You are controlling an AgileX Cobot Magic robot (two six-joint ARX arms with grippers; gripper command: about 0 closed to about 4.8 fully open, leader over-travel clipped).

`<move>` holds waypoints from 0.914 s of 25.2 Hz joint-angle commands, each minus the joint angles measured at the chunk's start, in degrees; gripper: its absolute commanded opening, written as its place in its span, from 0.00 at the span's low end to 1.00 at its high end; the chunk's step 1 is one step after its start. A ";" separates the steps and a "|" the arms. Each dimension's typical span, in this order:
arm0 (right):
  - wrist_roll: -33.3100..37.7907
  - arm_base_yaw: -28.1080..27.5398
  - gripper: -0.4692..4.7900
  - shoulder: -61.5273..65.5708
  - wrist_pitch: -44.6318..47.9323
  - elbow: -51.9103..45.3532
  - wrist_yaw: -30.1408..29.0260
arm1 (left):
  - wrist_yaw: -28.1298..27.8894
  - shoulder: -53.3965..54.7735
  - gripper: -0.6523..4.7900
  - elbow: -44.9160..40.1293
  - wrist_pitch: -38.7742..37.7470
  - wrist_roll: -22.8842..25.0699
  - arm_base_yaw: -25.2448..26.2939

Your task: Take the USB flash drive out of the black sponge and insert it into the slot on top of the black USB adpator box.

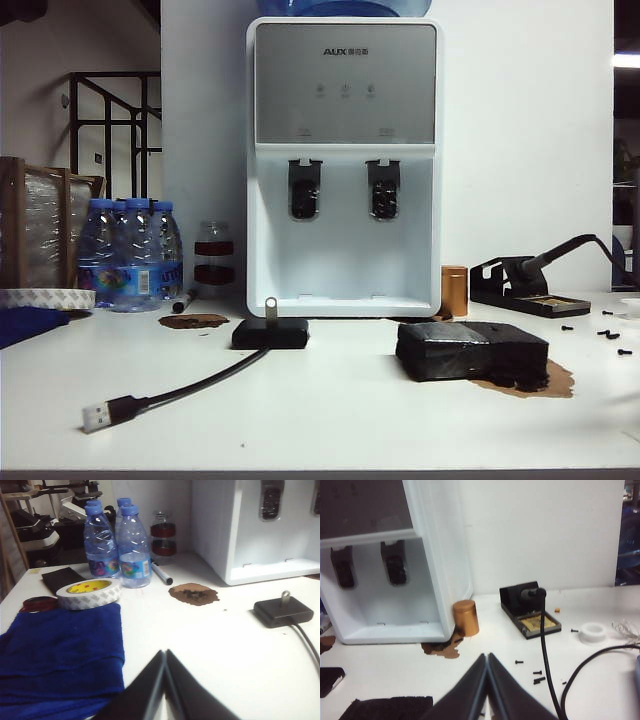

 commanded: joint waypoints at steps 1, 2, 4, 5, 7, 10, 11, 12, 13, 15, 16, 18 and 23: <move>-0.04 -0.15 0.09 -0.02 0.63 -0.22 -0.33 | -1.20 0.00 0.11 -0.04 -0.42 0.26 0.04; -0.07 -0.15 0.09 -0.04 0.66 -0.22 -0.35 | -1.33 0.00 0.11 -0.04 -0.42 0.39 0.04; -0.07 -0.15 0.09 -0.02 0.11 -0.22 -0.33 | -1.29 0.00 0.11 -0.04 -0.42 1.36 0.04; 0.02 -0.15 0.09 -0.02 -0.24 -0.22 -0.33 | -1.29 0.00 0.11 -0.04 -0.42 1.55 0.04; -0.04 -0.15 0.09 -0.02 -0.87 -0.22 -0.37 | -1.27 0.00 0.11 -0.04 -0.42 1.53 0.04; -0.04 -0.15 0.09 -0.02 -1.79 -0.22 -0.33 | -1.29 -0.02 0.11 -0.04 -0.42 1.53 0.04; -0.04 -0.15 0.09 -0.02 -1.92 -0.22 -0.35 | -1.29 0.00 0.11 -0.04 -0.42 1.53 0.04; -0.04 -0.15 0.09 -0.04 -2.36 -0.22 -0.35 | -1.31 0.00 0.11 -0.04 -0.42 1.53 0.04; -0.04 -0.15 0.09 -0.04 -2.75 -0.22 -0.37 | -1.27 0.00 0.11 -0.04 -0.39 1.49 0.04; -0.04 -0.15 0.09 -0.02 -3.50 -0.22 -0.35 | -1.03 -0.02 0.11 -0.04 -0.24 1.49 0.04; -0.04 -0.15 0.09 -0.04 -3.93 -0.22 -0.35 | -1.07 -0.02 0.11 -0.04 -0.17 1.49 0.04; -0.04 -0.15 0.09 -0.02 -4.48 -0.22 -0.35 | -1.07 -0.02 0.11 -0.04 -0.11 1.49 0.04; -0.04 -0.15 0.09 -0.02 -5.79 -0.22 -0.35 | -1.05 -0.02 0.11 -0.04 -0.09 1.49 0.04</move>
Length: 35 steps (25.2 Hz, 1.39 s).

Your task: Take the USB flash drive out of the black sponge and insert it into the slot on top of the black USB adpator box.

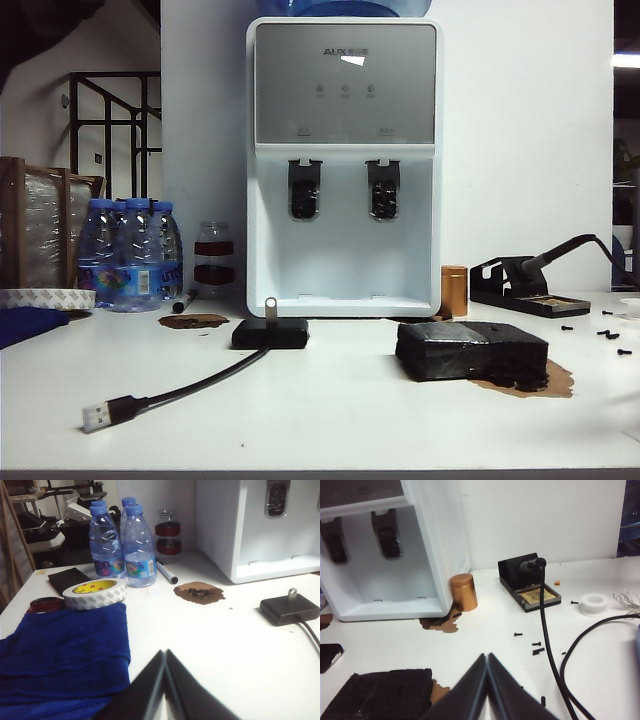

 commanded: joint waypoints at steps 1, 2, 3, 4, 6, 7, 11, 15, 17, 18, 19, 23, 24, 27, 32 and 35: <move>-0.04 -0.15 0.09 -0.04 -0.59 -0.22 -0.13 | 0.00 -0.02 0.11 -0.04 -0.02 0.39 0.04; -0.04 -0.15 0.09 -0.04 -0.96 -0.22 -0.13 | 0.00 -0.02 0.11 -0.04 -0.02 0.39 0.04; -0.04 -0.15 0.09 -0.04 -1.55 -0.22 -0.13 | 0.00 -0.02 0.11 -0.04 -0.02 0.39 0.04; -0.04 -0.15 0.09 -0.02 -1.88 -0.22 -0.13 | 0.00 -0.02 0.11 -0.04 -0.02 0.39 0.04; -0.04 -0.15 0.09 -0.04 -2.38 -0.22 -0.13 | 0.00 -0.02 0.11 -0.04 -0.02 0.39 0.04; -0.02 -0.15 0.09 -0.04 -2.43 -0.22 -0.13 | 0.00 -0.02 0.11 -0.04 -0.02 0.39 0.04; -0.04 -0.15 0.09 -0.04 -2.99 -0.22 -0.13 | 0.00 -0.02 0.11 -0.04 -0.02 0.39 0.04; -0.04 -0.15 0.09 -0.04 -3.28 -0.22 -0.13 | 0.00 -0.02 0.11 -0.04 -0.02 0.39 0.04; -0.04 -0.15 0.09 -0.02 -3.28 -0.22 -0.13 | 0.00 -0.02 0.11 -0.04 -0.02 0.39 0.04; -0.04 -0.15 0.09 -0.04 -3.28 -0.22 -0.13 | 0.00 -0.02 0.11 -0.04 -0.02 0.39 0.04; -0.04 -0.15 0.09 -0.04 -3.28 -0.22 -0.13 | 0.00 -0.02 0.11 -0.04 -0.02 0.39 0.04; -0.04 -0.15 0.09 -0.04 -3.28 -0.22 -0.13 | 0.00 -0.02 0.11 -0.04 -0.02 0.39 0.04; -0.04 -0.15 0.09 -0.04 -3.28 -0.22 -0.13 | 0.00 -0.02 0.11 -0.04 -0.02 0.39 0.04; -0.04 -0.15 0.09 -0.04 -3.28 -0.22 -0.13 | 0.00 -0.02 0.11 -0.04 -0.02 0.39 0.04; -0.04 -0.15 0.09 -0.02 -3.28 -0.22 -0.13 | 0.00 -0.02 0.11 -0.04 -0.02 0.39 0.04; -0.04 -0.15 0.09 -0.04 -3.28 -0.22 -0.13 | 0.00 -0.02 0.11 -0.04 -0.02 0.39 0.04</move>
